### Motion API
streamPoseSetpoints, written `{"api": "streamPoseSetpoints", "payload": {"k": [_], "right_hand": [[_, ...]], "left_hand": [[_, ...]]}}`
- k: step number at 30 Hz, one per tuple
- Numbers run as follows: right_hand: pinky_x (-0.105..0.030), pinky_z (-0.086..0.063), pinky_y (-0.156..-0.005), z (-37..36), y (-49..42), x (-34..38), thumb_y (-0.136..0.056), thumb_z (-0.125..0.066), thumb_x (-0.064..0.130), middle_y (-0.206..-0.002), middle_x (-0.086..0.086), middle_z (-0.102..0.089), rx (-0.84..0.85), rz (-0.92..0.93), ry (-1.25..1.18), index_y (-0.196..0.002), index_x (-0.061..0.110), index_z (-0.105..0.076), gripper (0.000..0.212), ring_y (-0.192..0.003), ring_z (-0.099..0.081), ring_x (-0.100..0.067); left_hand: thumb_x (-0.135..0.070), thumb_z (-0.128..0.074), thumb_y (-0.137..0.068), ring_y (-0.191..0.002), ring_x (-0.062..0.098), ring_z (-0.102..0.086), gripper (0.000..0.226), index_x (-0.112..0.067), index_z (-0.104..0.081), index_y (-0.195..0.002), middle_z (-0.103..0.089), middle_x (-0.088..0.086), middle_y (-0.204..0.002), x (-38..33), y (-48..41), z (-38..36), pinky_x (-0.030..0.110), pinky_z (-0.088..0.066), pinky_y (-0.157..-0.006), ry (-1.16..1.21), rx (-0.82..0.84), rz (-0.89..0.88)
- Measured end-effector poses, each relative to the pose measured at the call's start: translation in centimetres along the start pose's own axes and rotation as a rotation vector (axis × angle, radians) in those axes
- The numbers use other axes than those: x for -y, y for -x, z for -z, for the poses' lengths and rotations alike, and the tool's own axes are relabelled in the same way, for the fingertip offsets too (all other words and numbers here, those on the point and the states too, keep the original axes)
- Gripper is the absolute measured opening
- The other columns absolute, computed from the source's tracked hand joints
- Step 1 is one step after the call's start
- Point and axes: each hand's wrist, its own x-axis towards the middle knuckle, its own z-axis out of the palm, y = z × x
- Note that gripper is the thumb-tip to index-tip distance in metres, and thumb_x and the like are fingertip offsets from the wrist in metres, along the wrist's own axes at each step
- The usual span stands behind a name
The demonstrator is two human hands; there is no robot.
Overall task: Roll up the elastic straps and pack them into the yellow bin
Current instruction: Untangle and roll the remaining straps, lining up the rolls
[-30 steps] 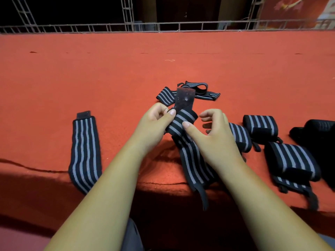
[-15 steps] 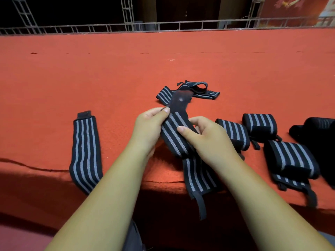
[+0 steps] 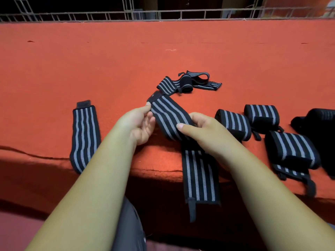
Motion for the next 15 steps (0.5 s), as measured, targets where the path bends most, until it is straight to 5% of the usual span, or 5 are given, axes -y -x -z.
{"api": "streamPoseSetpoints", "payload": {"k": [4,8,10,12,15], "right_hand": [[-0.045,-0.056,-0.108,-0.3,-0.1,0.0,-0.101,-0.076,0.021,-0.116,0.006,-0.080,0.003,0.080,0.003,-0.120,0.027,-0.071,0.020,-0.109,-0.076,-0.018],[-0.022,-0.054,-0.081,-0.5,-0.3,-0.1,-0.099,-0.077,0.032,-0.117,0.017,-0.071,-0.024,0.019,0.237,-0.136,0.056,-0.059,0.048,-0.092,-0.072,-0.004],[-0.027,-0.056,-0.088,-0.7,-0.6,-0.2,-0.098,-0.076,0.036,-0.115,0.015,-0.071,-0.063,-0.049,0.324,-0.139,0.045,-0.061,0.044,-0.096,-0.072,-0.004],[-0.038,-0.059,-0.094,-0.7,-1.1,-0.5,-0.100,-0.074,0.038,-0.103,0.009,-0.080,-0.096,-0.100,0.315,-0.119,0.028,-0.074,0.021,-0.094,-0.076,-0.010],[-0.042,-0.062,-0.091,-1.8,-1.2,-0.9,-0.104,-0.071,0.030,-0.097,0.001,-0.084,0.042,-0.127,0.064,-0.106,0.018,-0.078,0.014,-0.090,-0.081,-0.018]], "left_hand": [[-0.026,-0.054,-0.115,-0.070,0.021,-0.081,0.016,-0.015,-0.066,-0.115,-0.082,0.007,-0.084,-0.4,-0.3,0.8,0.037,-0.067,-0.062,0.114,0.068,-0.079],[-0.036,-0.044,-0.118,-0.091,0.022,-0.080,0.024,-0.023,-0.062,-0.125,-0.081,-0.001,-0.102,-0.1,-1.3,1.1,0.046,-0.058,-0.085,0.023,0.079,-0.214],[-0.036,-0.045,-0.117,-0.097,0.022,-0.079,0.023,-0.023,-0.061,-0.127,-0.079,-0.001,-0.108,-0.3,-1.3,1.1,0.041,-0.057,-0.077,0.051,0.056,-0.265],[-0.036,-0.047,-0.117,-0.104,0.022,-0.078,0.021,-0.023,-0.062,-0.125,-0.077,0.001,-0.119,-0.4,-1.2,1.0,0.036,-0.058,-0.075,0.043,0.029,-0.326],[-0.033,-0.054,-0.115,-0.112,0.024,-0.078,0.018,-0.021,-0.066,-0.108,-0.079,-0.001,-0.121,-0.3,-1.0,1.1,0.041,-0.061,-0.095,0.013,-0.035,-0.457]]}}
